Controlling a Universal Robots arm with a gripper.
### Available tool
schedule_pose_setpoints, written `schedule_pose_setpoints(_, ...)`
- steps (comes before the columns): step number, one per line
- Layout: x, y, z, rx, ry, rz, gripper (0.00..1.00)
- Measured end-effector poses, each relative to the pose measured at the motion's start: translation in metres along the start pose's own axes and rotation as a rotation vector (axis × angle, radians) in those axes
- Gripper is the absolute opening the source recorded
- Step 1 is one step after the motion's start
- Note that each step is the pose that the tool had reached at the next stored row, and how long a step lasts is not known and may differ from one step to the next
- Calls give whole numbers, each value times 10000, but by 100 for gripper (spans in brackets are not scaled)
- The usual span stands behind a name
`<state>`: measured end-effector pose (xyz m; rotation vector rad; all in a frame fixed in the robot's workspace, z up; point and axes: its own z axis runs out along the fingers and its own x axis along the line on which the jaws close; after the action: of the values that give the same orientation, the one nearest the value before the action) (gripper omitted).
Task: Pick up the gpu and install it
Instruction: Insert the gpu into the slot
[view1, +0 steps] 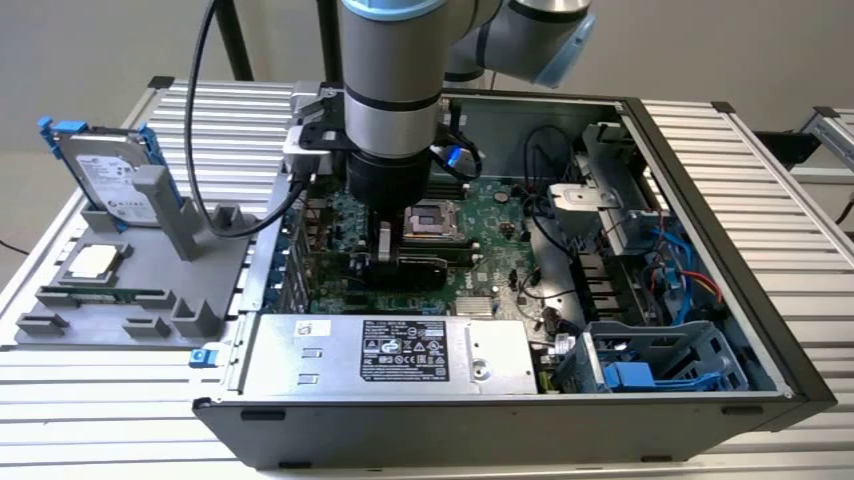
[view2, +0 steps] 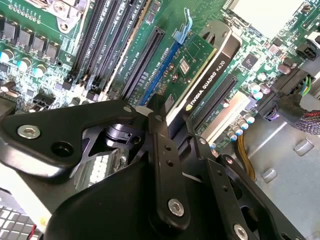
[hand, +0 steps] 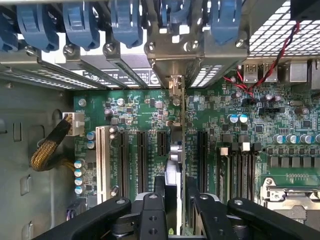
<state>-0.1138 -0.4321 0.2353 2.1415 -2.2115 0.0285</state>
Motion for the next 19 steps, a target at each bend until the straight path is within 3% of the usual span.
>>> schedule_pose_setpoints(14,-1,1,10,11,-10,3,0)
schedule_pose_setpoints(15,-1,1,10,11,-9,3,100)
schedule_pose_setpoints(19,-1,1,8,10,-1,2,100)
